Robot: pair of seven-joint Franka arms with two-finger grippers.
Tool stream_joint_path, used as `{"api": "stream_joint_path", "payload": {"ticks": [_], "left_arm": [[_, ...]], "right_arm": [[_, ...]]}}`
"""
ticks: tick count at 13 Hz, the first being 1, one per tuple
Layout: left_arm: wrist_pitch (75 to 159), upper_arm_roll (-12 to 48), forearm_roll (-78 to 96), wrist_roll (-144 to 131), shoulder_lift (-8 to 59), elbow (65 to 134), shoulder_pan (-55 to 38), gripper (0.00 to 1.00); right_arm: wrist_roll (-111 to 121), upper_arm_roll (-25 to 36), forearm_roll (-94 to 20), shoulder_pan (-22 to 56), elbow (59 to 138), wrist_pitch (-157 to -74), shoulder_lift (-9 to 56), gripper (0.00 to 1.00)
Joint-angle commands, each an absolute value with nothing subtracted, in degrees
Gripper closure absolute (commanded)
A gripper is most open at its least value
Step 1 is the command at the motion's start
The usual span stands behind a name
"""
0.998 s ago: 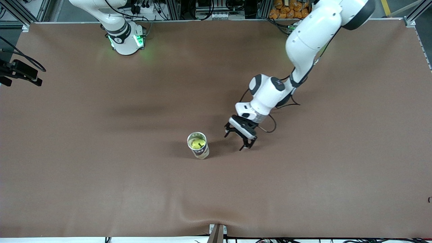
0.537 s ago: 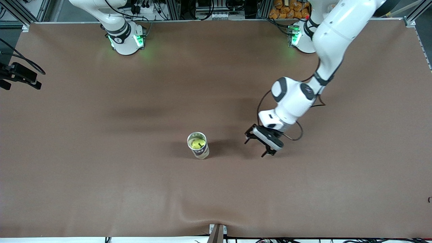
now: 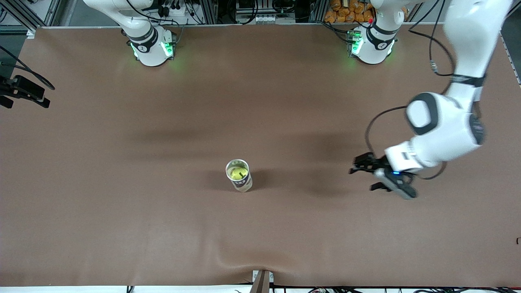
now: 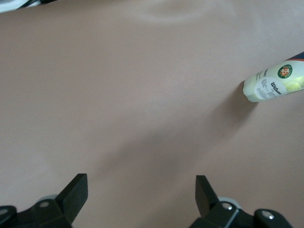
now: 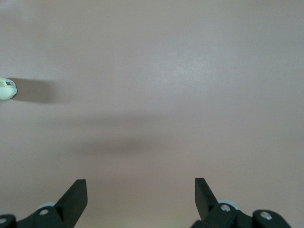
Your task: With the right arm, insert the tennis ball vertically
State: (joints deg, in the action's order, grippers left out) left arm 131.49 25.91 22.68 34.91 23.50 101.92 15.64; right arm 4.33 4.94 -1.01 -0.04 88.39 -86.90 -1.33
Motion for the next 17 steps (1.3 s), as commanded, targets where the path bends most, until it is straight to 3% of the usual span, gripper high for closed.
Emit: {"api": "stream_joint_path", "payload": {"ticks": [1, 5, 7, 12, 17], "left_arm": [[118.3, 26.0, 22.2, 31.9, 23.6, 95.0, 20.3, 0.0], [97.7, 26.1, 13.5, 21.1, 23.6, 80.5, 24.5, 0.0], [91.7, 25.9, 12.6, 18.2, 23.3, 77.2, 24.8, 0.0], [89.2, 25.9, -1.6, 14.0, 16.1, 75.0, 24.3, 0.0], [89.3, 25.0, -2.5, 13.4, 10.2, 74.8, 24.6, 0.0]], "right_arm": [[3.5, 5.0, -1.1, 0.0, 88.3, -86.4, -1.9, 0.0], [3.4, 5.0, -1.1, 0.2, 88.2, -86.5, -1.8, 0.0], [3.5, 5.0, -1.1, -0.3, 87.7, -86.6, -1.8, 0.0], [3.4, 5.1, -1.1, -0.2, 87.5, -86.4, -1.8, 0.0], [3.4, 4.9, -1.1, 0.1, 86.1, -86.3, -1.9, 0.0]]}}
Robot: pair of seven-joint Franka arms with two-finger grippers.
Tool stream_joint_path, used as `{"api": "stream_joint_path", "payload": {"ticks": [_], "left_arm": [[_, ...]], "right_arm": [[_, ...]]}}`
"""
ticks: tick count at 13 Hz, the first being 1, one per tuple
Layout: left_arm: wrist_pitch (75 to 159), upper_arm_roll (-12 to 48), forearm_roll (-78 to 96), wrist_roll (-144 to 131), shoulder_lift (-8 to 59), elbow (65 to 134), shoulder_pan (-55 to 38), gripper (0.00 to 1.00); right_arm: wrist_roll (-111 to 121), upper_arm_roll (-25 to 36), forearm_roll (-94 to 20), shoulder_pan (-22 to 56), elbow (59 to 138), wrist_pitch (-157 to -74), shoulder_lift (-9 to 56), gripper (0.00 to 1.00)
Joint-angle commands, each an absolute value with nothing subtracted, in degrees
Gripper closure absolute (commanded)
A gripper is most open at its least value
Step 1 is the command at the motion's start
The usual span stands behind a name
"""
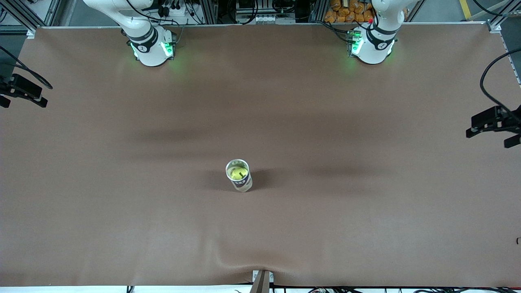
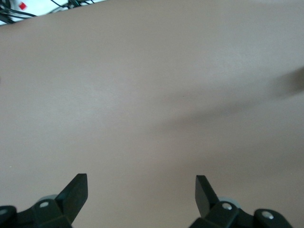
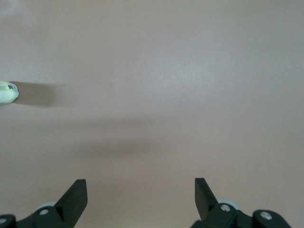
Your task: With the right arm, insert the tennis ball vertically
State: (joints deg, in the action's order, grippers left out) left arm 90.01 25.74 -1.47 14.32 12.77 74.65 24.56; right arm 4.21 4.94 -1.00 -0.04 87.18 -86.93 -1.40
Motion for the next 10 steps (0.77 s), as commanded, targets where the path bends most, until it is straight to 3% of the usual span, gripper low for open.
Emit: {"api": "stream_joint_path", "payload": {"ticks": [1, 3, 5, 7, 10], "left_arm": [[89.3, 24.5, -2.5, 13.4, 9.1, 74.9, 24.9, 0.0], [88.4, 21.6, -2.5, 13.4, 6.3, 76.1, 23.0, 0.0], [83.3, 9.5, -1.6, 12.2, 3.2, 78.2, 11.8, 0.0], [83.1, 1.2, -1.1, 11.0, -0.8, 83.1, 3.2, 0.0], [83.1, 0.9, -1.1, 3.6, -4.9, 88.9, 1.8, 0.0]], "right_arm": [[3.3, 5.0, -1.1, -0.1, 86.1, -86.2, -1.9, 0.0], [3.3, 4.8, -1.2, 0.3, 86.1, -85.8, -2.1, 0.0], [3.3, 4.7, -1.2, 1.7, 86.2, -83.9, -2.1, 0.0], [3.3, 4.8, -1.0, 2.4, 86.5, -84.4, -1.6, 0.0], [3.3, 5.1, -0.9, 0.4, 86.6, -86.4, -1.1, 0.0]]}}
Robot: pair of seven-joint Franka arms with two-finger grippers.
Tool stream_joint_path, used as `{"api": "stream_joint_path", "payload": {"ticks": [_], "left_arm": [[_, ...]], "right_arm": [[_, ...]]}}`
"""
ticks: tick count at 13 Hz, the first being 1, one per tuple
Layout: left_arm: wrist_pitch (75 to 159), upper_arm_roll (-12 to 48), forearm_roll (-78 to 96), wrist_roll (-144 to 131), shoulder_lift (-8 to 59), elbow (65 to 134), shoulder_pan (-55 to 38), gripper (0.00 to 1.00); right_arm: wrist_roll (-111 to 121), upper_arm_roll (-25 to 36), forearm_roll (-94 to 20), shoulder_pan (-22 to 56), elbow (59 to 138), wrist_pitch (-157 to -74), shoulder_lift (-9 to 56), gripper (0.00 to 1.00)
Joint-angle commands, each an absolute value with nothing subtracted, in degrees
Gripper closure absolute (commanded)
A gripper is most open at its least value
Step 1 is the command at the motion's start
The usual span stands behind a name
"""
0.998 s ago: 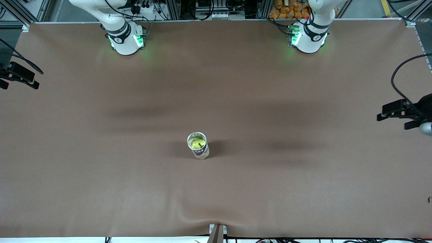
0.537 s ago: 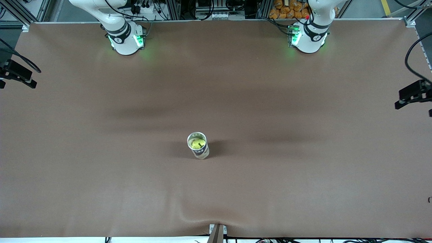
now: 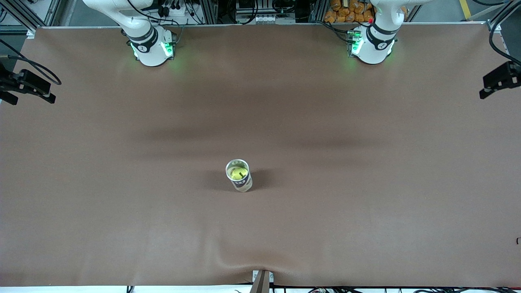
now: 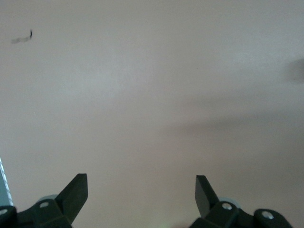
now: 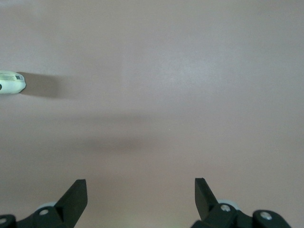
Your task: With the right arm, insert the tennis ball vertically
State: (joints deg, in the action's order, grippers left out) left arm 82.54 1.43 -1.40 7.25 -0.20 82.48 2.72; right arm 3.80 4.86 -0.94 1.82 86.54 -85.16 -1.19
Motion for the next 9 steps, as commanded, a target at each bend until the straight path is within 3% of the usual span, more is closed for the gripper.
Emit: {"api": "stream_joint_path", "payload": {"ticks": [1, 9], "left_arm": [[83.1, 1.5, -1.1, 3.1, -6.0, 90.5, 1.8, 0.0], [83.6, 2.0, -1.4, -5.4, -9.5, 94.1, -1.2, 0.0]], "right_arm": [[3.3, 5.1, -0.9, -0.5, 86.3, -86.8, -1.1, 0.0], [3.6, 5.1, -1.1, -0.8, 85.4, -83.7, -1.6, 0.0]]}}
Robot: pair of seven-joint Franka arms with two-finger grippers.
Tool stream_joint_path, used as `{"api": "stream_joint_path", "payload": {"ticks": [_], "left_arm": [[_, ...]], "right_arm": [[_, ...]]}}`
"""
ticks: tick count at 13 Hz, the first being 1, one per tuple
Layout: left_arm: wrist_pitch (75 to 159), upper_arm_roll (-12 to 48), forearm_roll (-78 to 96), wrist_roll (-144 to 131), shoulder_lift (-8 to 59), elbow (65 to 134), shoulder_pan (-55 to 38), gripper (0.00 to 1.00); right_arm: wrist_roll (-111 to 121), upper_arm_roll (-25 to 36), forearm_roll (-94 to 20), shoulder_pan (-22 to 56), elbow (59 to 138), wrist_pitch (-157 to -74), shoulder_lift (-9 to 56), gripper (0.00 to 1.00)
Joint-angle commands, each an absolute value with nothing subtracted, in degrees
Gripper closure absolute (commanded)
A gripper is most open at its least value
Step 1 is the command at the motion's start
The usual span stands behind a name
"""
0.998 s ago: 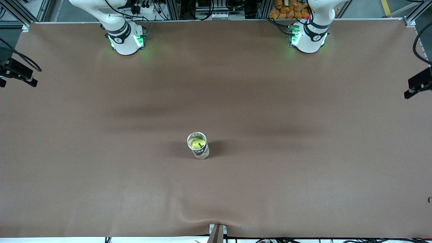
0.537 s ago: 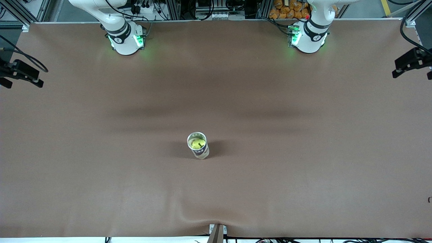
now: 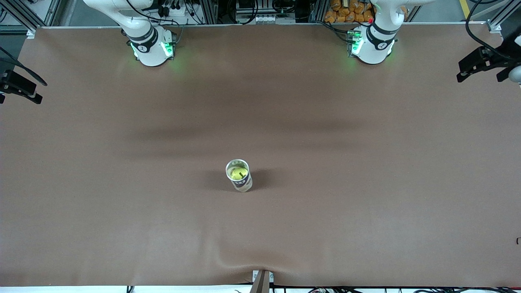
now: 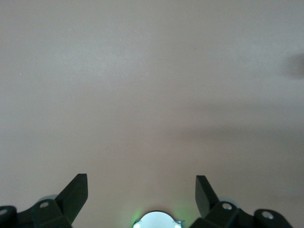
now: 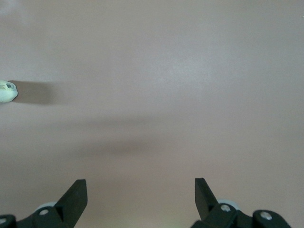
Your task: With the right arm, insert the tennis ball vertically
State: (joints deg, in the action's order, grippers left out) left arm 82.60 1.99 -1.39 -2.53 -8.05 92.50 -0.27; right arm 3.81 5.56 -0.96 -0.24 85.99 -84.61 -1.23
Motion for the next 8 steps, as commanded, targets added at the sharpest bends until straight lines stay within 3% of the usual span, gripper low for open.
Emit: {"api": "stream_joint_path", "payload": {"ticks": [1, 8], "left_arm": [[83.6, 2.0, -1.5, -4.6, -9.3, 94.0, -1.3, 0.0], [83.2, 1.7, -1.7, -2.3, -8.2, 91.9, -4.0, 0.0]], "right_arm": [[3.8, 5.1, -1.1, -0.8, 85.4, -83.7, -1.6, 0.0], [3.3, 4.8, -1.8, -0.7, 84.0, -83.0, -1.6, 0.0]]}}
